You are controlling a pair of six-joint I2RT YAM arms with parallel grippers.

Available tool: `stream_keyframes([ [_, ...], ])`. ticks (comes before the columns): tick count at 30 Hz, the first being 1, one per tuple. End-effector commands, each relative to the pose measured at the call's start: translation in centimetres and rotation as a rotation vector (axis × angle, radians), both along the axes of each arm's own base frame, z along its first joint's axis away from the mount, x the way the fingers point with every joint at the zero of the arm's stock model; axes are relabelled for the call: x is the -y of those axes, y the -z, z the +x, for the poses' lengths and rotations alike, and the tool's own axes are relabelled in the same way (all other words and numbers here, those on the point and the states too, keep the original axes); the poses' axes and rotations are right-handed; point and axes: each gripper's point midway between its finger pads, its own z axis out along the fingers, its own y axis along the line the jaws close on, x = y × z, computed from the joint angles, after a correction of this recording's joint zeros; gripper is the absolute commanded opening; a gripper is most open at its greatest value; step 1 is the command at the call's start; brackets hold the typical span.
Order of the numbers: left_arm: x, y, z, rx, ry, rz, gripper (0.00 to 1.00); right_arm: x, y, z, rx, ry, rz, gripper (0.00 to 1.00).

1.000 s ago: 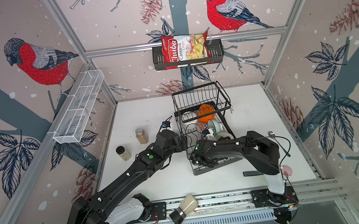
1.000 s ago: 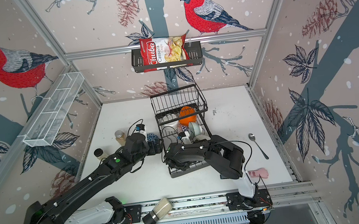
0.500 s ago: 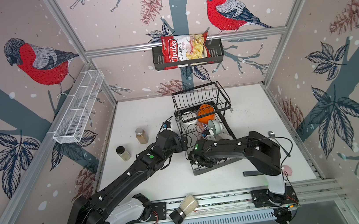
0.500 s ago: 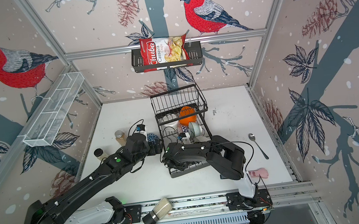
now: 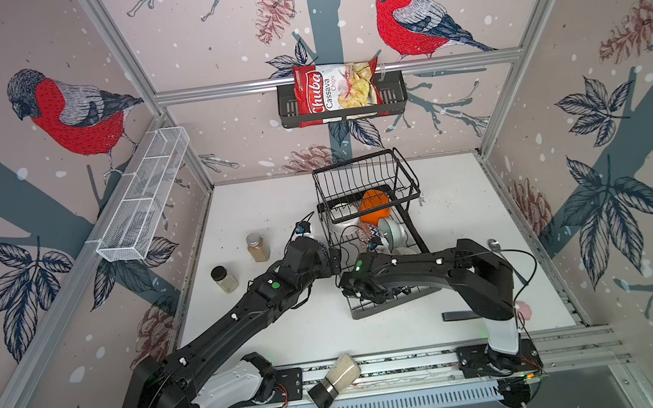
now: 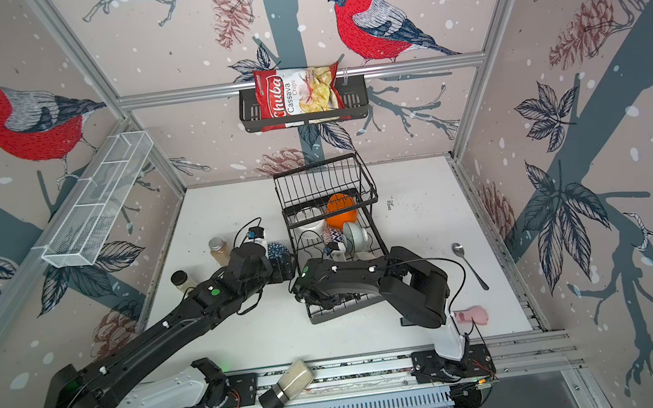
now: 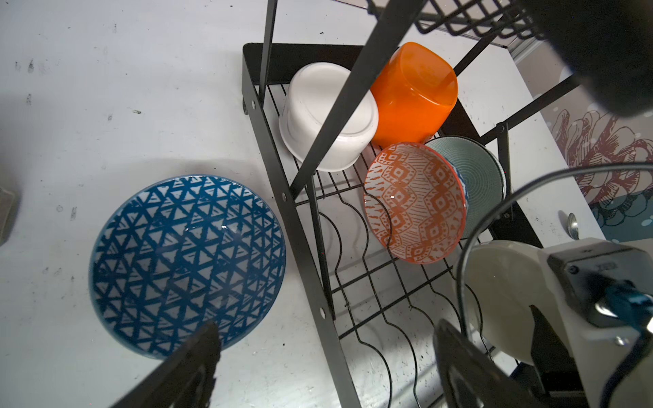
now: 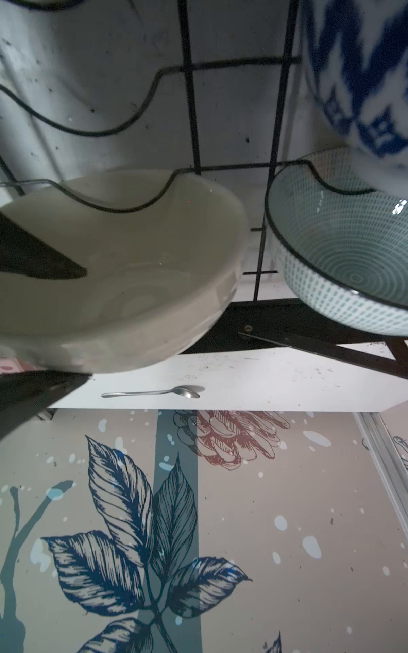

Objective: Load the bowls into the dish rack
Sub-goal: 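Lower the cream bowl on its side beside the green-dotted bowl with the right gripper, then release the cream bowl and withdraw the right gripper while the left reaches the blue-triangle bowl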

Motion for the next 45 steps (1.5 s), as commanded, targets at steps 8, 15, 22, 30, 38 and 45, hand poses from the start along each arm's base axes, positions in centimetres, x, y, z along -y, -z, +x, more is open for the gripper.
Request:
stream_keyframes([
  [8,0.4,-0.7,0.3,0.026,0.012,-0.023,0.93,-1.8,-1.1,0.9,0.041,-0.004,0.132,0.62],
  [15,0.5,-0.8,0.3,0.028,0.015,-0.022,0.93,-2.1,-2.9,1.5,0.064,-0.018,0.216,0.76],
  [22,0.6,-0.9,0.4,0.026,0.014,-0.022,0.94,-2.9,-4.4,2.3,0.062,-0.051,0.368,0.81],
  [30,0.8,-1.2,0.7,0.021,0.019,-0.022,0.93,-2.7,-6.5,3.7,0.044,-0.076,0.615,0.83],
  [38,0.9,-1.5,0.8,0.018,0.012,-0.019,0.94,-0.4,-7.9,5.8,0.066,-0.04,0.774,0.82],
  [45,0.4,-1.3,0.8,0.006,-0.011,0.002,0.94,0.6,-8.8,7.0,0.088,-0.038,0.868,0.81],
])
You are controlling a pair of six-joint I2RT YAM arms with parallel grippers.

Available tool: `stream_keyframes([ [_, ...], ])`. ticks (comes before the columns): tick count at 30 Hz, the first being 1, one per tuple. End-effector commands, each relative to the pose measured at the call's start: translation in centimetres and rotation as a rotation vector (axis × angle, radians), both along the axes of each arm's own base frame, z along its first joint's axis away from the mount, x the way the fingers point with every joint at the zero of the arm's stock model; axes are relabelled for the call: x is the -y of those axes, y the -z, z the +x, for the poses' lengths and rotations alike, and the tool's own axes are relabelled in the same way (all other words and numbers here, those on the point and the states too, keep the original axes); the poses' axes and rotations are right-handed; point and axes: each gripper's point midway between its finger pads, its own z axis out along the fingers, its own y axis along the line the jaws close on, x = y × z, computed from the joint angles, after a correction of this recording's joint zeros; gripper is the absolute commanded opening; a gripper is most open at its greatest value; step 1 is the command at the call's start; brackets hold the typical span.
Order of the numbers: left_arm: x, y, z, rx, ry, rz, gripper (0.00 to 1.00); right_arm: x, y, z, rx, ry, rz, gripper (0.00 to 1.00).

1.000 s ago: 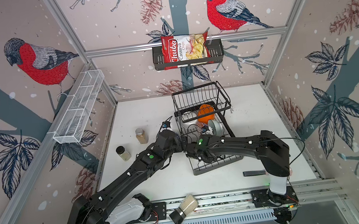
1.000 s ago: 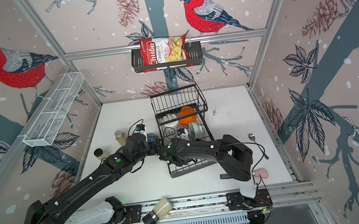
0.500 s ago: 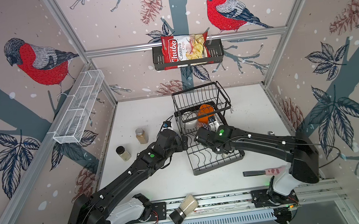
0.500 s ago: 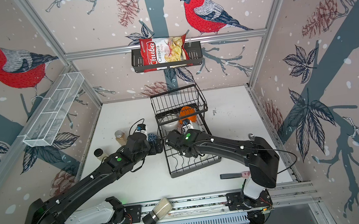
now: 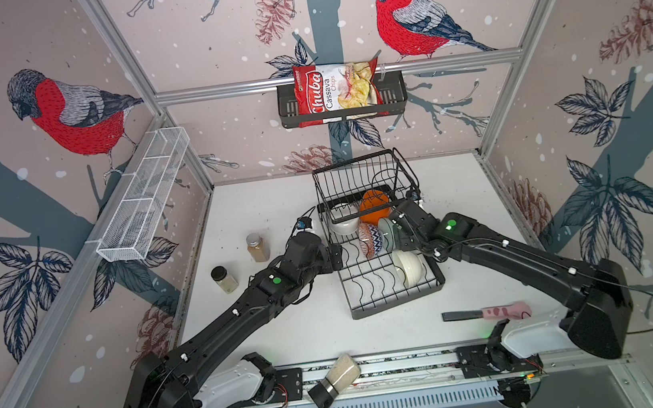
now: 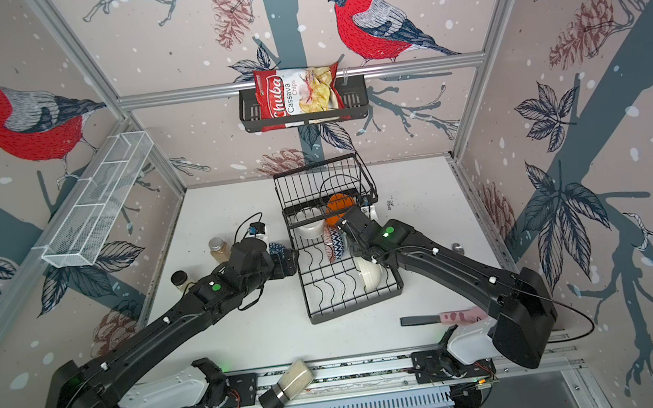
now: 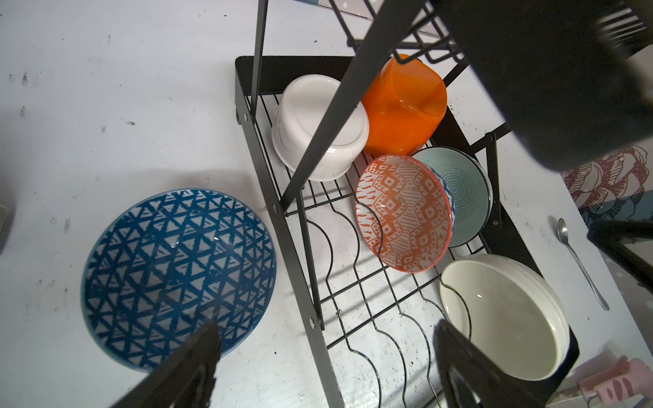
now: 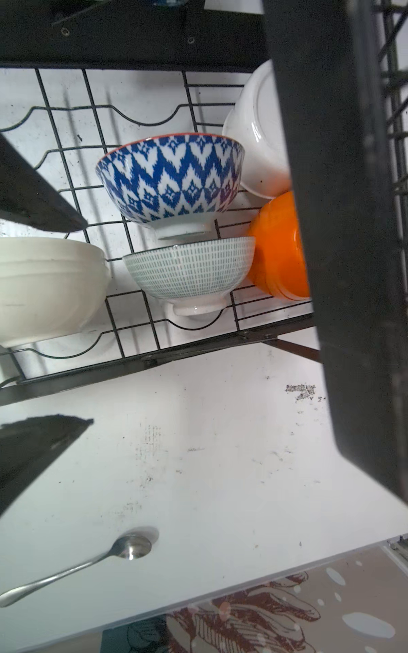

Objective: Load the bowls into the dish rack
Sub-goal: 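Release the cream bowl and withdraw the right gripper while the left reaches the blue-triangle bowl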

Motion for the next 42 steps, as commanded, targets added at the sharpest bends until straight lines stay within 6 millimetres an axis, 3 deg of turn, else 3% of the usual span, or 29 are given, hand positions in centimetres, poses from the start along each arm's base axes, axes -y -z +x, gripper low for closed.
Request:
stream_keyframes([
  [1,-0.2,-0.3,0.1,0.001,-0.014,0.008,0.93,-0.8,-0.7,0.8,0.025,-0.035,0.063,0.81],
  [16,-2.6,0.7,0.0,-0.07,-0.118,0.067,0.93,-0.3,-1.6,2.7,0.052,-0.028,0.119,0.81],
  [31,-6.9,2.8,-0.7,-0.2,-0.266,0.144,0.93,-1.5,-2.4,2.2,0.096,-0.115,0.182,0.81],
  [42,-9.5,4.5,0.2,-0.273,-0.333,0.202,0.88,-1.7,-4.2,1.4,0.165,-0.15,0.228,0.8],
])
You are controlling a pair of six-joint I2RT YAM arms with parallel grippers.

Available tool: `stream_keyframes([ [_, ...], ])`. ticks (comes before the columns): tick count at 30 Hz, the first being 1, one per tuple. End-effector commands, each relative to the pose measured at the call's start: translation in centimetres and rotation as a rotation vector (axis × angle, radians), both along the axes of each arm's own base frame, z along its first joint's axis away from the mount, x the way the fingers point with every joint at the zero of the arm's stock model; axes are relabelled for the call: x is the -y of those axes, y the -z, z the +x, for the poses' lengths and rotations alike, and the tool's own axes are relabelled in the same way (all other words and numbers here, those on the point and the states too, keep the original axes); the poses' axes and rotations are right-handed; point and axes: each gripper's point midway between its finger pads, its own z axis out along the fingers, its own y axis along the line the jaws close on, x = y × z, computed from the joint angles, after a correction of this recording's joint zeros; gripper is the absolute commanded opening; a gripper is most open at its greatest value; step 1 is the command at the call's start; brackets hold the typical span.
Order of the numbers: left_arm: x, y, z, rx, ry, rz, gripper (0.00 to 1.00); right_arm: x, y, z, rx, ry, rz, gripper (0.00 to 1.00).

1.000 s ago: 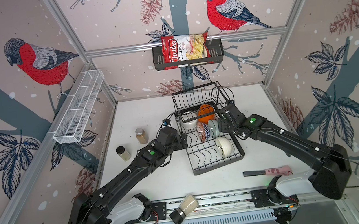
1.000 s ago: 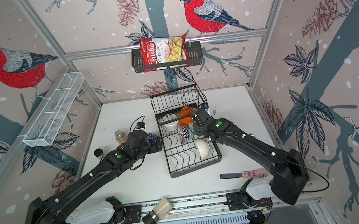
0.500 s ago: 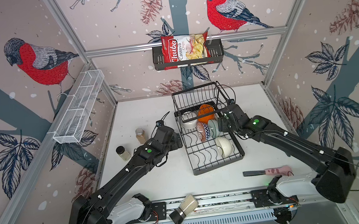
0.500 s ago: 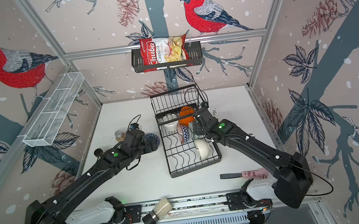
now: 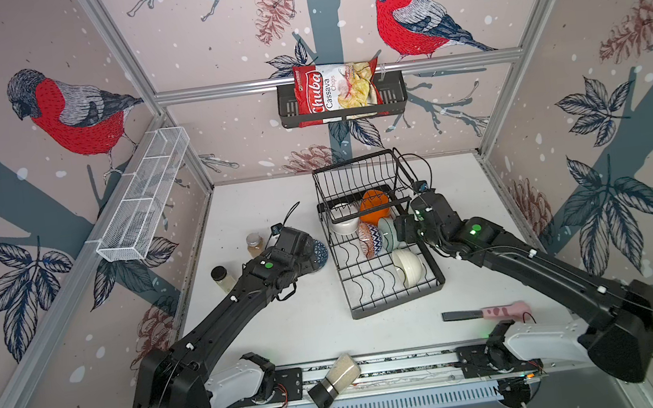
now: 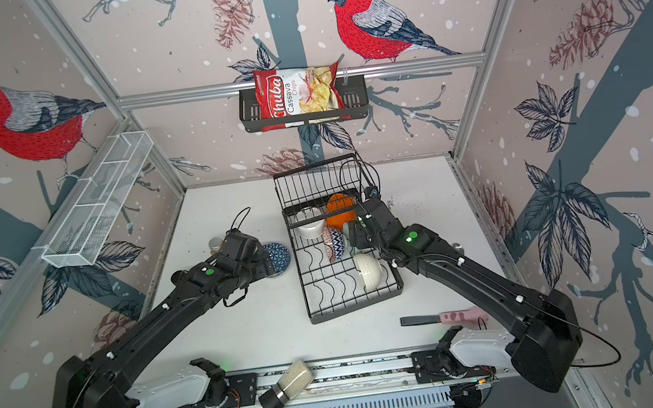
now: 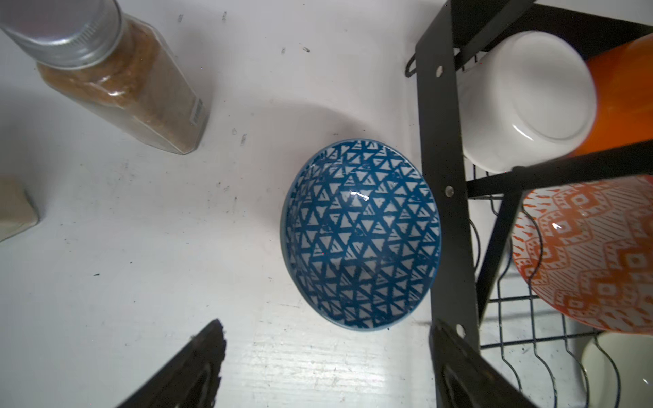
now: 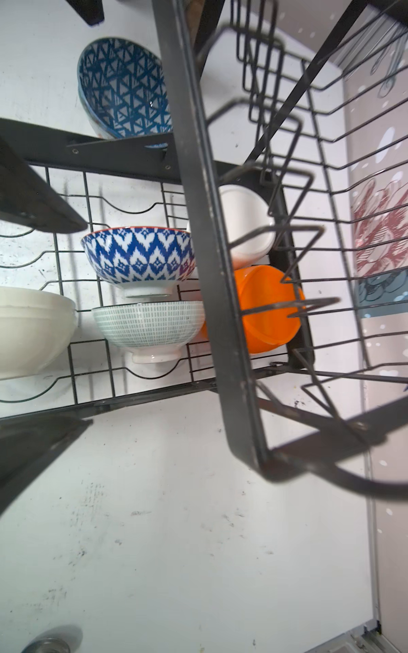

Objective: Load the bowls into the dish rack
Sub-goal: 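Release the cream bowl and withdraw the right gripper while the left reaches the blue-triangle bowl, then grasp the blue-triangle bowl rim with the left gripper and lift it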

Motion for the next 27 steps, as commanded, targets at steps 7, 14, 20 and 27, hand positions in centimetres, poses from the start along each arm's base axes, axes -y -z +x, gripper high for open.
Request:
stream_keyframes([
  [7,-1.7,1.6,0.7,-0.08,-0.045,0.11,0.73,-0.3,-0.3,-0.1,0.033,-0.02,0.021,0.8],
  [14,-2.0,3.1,1.7,-0.131,-0.053,0.177,0.63,-0.4,0.2,-0.1,0.026,-0.026,0.023,0.8],
  [20,-1.8,3.7,2.4,-0.148,-0.044,0.193,0.51,-0.7,0.6,-0.1,0.015,-0.034,0.027,0.8],
  [27,-1.6,4.2,2.8,-0.158,-0.035,0.202,0.37,-0.9,0.9,-0.1,0.005,-0.041,0.028,0.8],
])
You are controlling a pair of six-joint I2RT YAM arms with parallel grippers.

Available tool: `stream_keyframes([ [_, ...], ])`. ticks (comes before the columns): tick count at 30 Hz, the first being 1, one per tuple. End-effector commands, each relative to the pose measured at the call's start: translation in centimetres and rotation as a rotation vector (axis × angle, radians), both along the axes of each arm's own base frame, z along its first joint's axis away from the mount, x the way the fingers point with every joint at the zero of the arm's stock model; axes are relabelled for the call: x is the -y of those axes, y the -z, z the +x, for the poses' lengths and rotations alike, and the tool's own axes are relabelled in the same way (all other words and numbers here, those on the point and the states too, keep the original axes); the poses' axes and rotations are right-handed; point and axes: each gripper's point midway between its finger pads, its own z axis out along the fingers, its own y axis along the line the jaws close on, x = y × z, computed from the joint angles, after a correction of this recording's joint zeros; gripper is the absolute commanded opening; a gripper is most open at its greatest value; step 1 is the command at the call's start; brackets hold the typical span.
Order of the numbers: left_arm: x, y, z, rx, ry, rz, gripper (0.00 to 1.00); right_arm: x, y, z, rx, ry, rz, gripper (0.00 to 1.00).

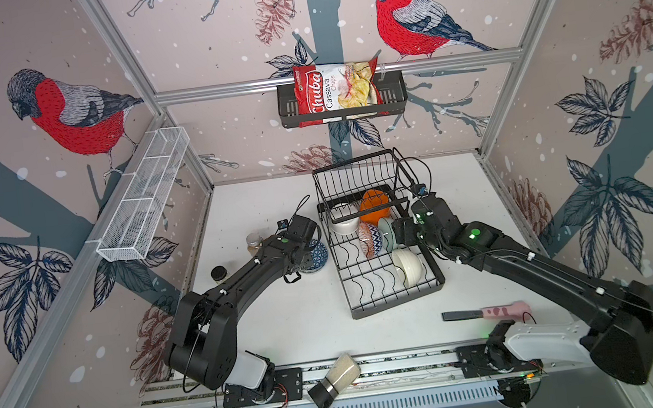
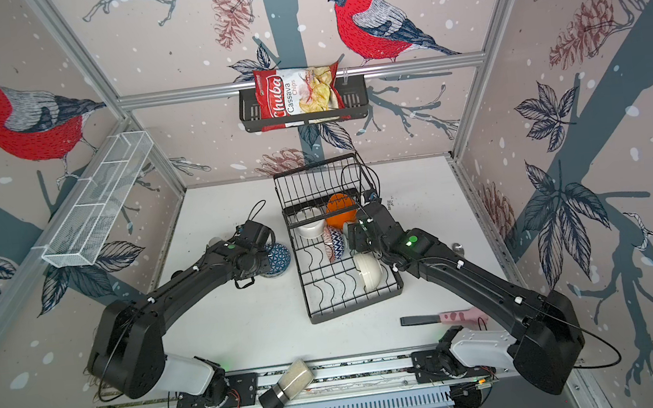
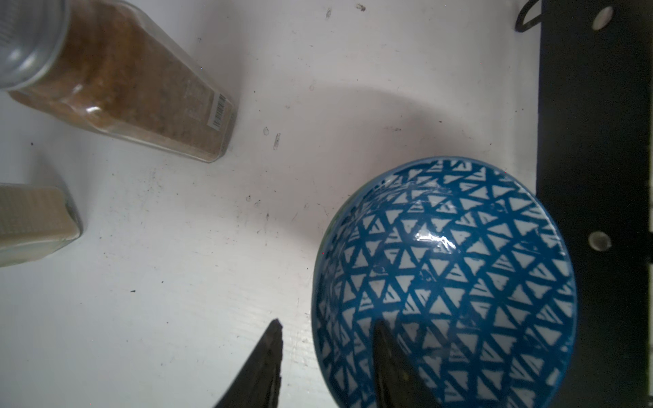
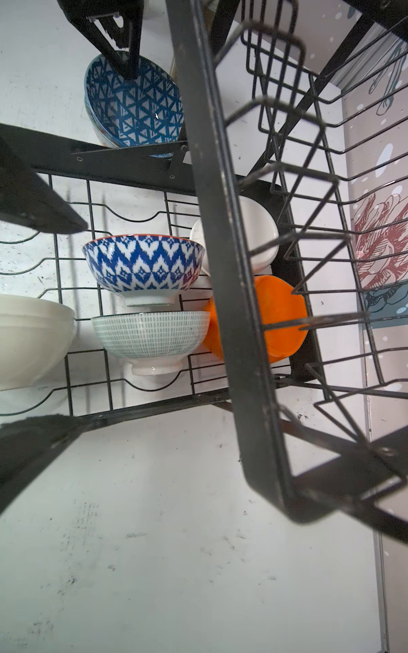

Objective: Load the bowls into the dish rack
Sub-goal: 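Grasp the blue-triangle bowl rim with the left gripper and lift it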

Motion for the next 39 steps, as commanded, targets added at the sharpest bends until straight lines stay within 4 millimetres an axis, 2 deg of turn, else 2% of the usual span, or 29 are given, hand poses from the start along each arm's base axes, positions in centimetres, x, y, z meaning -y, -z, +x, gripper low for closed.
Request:
stream_keyframes([
  [1,-0.2,-0.1,0.4,0.006,-0.001,0.017,0.37,-0.3,-0.3,0.2,0.013,-0.013,0.006,0.8],
  [7,-0.1,0.5,0.5,-0.007,0.007,0.021,0.25,-0.4,-0.2,0.2,0.011,-0.015,0.003,0.8],
  [22,-0.1,0.4,0.6,-0.004,0.014,0.022,0.06,-0.5,0.0,0.2,0.003,-0.019,-0.003,0.8],
  [24,-0.1,0.3,0.6,-0.001,0.014,0.02,0.01,-0.6,0.0,0.2,0.003,-0.019,-0.003,0.8],
  [33,-0.2,0.2,0.5,0.001,0.013,0.025,0.0,-0.6,0.1,0.2,0.0,-0.019,-0.003,0.8],
  [34,0.1,-0.8,1.2,0.028,0.01,0.011,0.0,-0.6,0.1,0.2,0.0,-0.02,0.0,0.8],
  [39,0.1,-1.8,1.3,0.064,0.003,-0.002,0.0,-0.6,0.1,0.2,0.0,-0.019,-0.001,0.8],
])
